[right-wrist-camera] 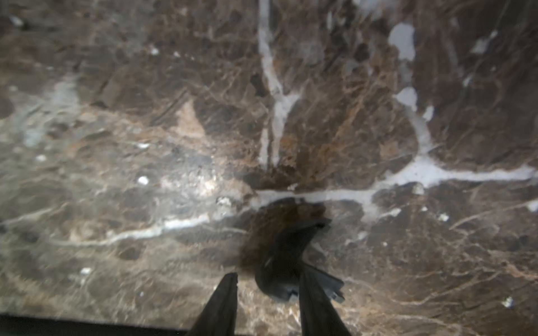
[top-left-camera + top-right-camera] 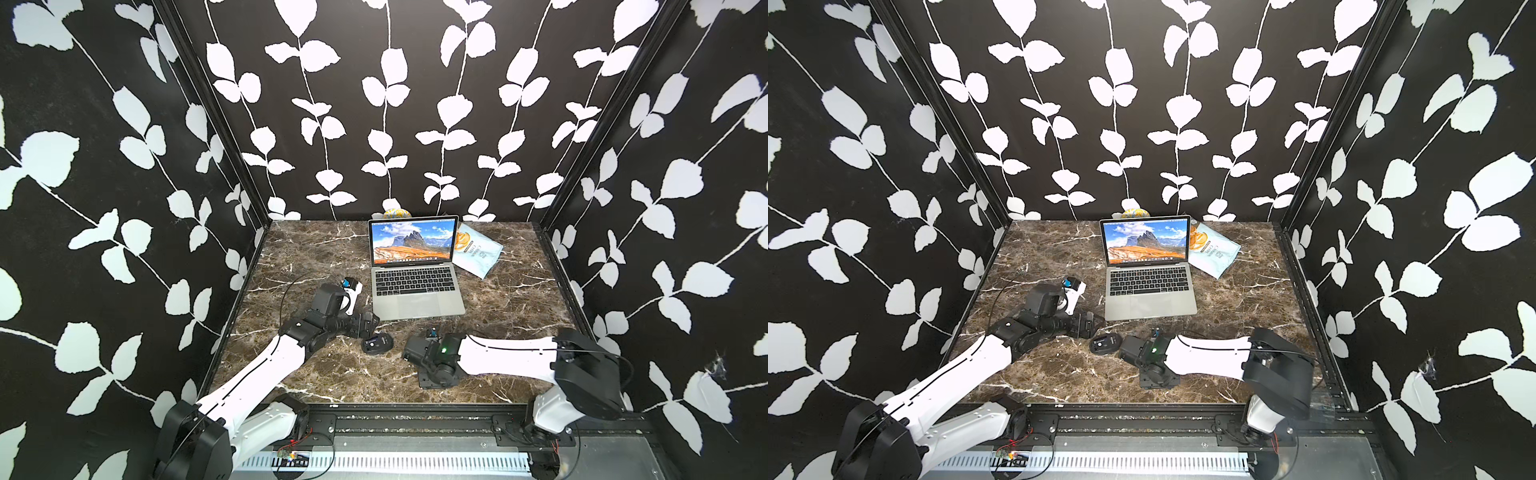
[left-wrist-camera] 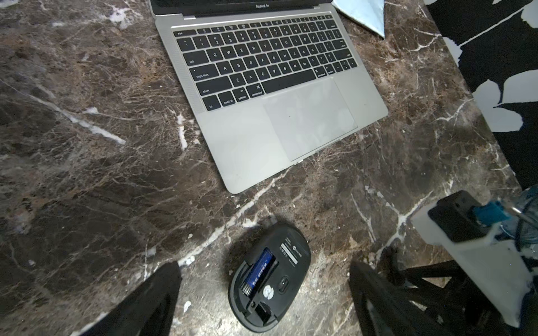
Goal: Insert the wireless mouse receiver into the laptop
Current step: Pick up the lid from the center of the board.
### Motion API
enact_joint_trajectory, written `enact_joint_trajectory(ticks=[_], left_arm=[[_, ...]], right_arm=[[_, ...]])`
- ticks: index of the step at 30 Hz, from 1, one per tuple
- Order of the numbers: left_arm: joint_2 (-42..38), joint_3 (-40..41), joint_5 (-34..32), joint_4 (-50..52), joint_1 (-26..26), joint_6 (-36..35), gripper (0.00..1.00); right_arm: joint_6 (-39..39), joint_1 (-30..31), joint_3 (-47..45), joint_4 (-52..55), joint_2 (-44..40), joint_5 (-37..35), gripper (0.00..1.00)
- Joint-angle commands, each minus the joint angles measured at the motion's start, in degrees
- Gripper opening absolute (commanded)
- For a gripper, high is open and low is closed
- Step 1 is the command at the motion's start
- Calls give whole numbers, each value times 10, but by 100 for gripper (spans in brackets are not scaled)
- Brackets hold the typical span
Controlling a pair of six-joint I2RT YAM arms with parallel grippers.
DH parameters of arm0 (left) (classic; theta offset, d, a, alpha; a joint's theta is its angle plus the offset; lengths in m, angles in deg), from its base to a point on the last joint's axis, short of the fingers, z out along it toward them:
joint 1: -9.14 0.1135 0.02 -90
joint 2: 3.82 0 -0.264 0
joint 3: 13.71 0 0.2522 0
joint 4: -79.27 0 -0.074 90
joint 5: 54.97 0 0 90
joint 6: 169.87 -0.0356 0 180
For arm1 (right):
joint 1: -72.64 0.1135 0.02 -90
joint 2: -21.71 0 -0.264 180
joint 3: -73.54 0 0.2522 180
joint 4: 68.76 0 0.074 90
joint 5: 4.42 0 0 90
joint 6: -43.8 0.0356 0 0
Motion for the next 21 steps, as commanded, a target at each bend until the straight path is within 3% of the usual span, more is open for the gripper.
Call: enact_joint_trajectory(ticks=[1,14,21], left_arm=[[-12,9,-13,9,-3,2,94],[-13,10,-12,10,-5,1,95],[10,10,-10,12,-5,-1,96]], right_arm=[[20,4,28,21,22,-40,36],[15,4,63,70,67,-85,23],[19,5,57,86,52,-95,0]])
